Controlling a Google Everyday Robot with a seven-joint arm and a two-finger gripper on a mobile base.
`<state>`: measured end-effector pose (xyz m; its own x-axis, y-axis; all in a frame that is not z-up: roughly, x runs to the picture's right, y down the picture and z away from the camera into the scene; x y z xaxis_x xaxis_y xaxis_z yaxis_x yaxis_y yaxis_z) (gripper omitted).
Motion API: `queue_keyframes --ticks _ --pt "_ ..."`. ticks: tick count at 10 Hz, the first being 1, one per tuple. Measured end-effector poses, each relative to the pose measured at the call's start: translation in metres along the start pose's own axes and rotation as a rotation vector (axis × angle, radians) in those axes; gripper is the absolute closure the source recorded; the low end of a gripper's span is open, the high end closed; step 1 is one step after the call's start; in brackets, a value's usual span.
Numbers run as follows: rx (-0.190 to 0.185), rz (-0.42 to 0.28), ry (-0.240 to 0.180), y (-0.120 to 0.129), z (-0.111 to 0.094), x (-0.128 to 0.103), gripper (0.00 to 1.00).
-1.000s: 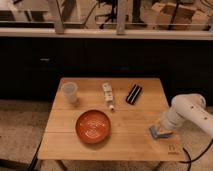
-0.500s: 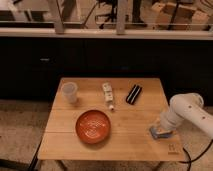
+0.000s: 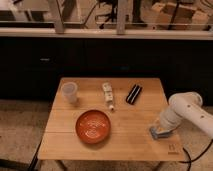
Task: Place the pepper on the white sponge
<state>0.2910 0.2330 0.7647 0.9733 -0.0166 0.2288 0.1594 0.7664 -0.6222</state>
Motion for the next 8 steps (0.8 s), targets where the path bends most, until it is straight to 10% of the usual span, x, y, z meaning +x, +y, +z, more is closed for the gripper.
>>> queue_keyframes --ticks 4,8 --pt "-0.001 -0.019 0.008 -0.0028 -0.0019 -0.002 0.38" --pt "-0.007 -0.024 0.013 -0.0042 -0.0007 -0.0045 0.55"
